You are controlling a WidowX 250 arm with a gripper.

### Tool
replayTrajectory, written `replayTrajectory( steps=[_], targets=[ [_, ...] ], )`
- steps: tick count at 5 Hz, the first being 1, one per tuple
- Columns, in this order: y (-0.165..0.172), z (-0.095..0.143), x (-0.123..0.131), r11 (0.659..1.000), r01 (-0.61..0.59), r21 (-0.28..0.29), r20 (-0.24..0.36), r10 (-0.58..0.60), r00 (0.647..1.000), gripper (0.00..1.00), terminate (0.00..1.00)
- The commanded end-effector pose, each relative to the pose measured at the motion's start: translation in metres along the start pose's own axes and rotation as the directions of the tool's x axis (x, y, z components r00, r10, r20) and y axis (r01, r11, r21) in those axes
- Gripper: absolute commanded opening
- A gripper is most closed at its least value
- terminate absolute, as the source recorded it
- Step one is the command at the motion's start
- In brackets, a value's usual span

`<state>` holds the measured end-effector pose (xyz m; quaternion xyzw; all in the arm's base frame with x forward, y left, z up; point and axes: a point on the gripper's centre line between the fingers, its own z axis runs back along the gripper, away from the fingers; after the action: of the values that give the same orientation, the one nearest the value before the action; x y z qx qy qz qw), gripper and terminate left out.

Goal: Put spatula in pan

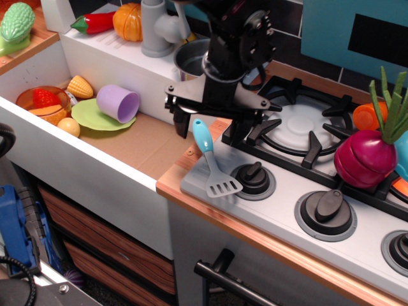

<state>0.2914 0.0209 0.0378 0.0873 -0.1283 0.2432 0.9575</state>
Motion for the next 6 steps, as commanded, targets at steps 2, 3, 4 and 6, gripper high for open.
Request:
replayTrajectory(
  steps=[2, 3, 4, 6],
  targets=[
    [0.004, -0.005, -0.009, 0.999, -0.028, -0.027, 0.025, 0.029, 0.999, 1.00, 0.00],
    [0.005, -0.015, -0.009, 0.989, -0.099, -0.106, -0.021, 0.097, 0.995, 0.00, 0.00],
    [0.006, -0.023, -0.004, 0.980, -0.116, -0.160, -0.022, 0.114, 0.993, 0.00, 0.00],
    [0.009, -0.015, 0.007, 0.980, -0.114, -0.164, -0.033, 0.110, 0.993, 0.00, 0.00]
  ],
)
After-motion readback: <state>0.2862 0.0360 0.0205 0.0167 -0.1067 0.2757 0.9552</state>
